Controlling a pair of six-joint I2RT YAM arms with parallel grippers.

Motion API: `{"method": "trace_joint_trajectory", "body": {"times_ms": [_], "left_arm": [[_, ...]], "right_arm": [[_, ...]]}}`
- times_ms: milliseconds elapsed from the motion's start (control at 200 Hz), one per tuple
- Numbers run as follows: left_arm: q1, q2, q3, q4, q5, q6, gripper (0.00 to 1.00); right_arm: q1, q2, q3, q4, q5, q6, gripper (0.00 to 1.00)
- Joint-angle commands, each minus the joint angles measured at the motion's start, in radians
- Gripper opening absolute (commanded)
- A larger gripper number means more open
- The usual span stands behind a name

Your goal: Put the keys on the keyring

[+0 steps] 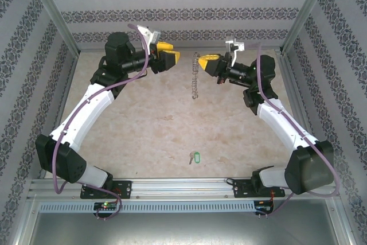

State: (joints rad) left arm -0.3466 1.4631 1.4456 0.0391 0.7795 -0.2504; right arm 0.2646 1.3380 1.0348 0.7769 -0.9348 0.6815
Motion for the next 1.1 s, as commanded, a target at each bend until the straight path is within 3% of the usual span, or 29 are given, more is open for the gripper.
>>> {"method": "trace_joint_trajectory", "body": {"times_ms": [0,295,655,1094], "left_arm": [[-0.001,-0.016,-0.023,0.147,0.026,-0.107,0.58],[0.000,-0.001,-0.063,0.344,0.036,-0.270,0.59],[-0.007,0.084,-0.020,0.490,0.081,-0.417,0.50],[-0.045,0.129,0.015,0.506,0.109,-0.425,0.44]], "right_arm": [[0.003,0.014,0.002,0.250,0.130,0.087,0.00],[0.004,0.160,0.033,0.608,0.280,0.310,0.00],[0.049,0.230,0.081,0.608,0.284,0.335,0.00],[0.082,0.262,0.053,0.608,0.272,0.345,0.00]]}}
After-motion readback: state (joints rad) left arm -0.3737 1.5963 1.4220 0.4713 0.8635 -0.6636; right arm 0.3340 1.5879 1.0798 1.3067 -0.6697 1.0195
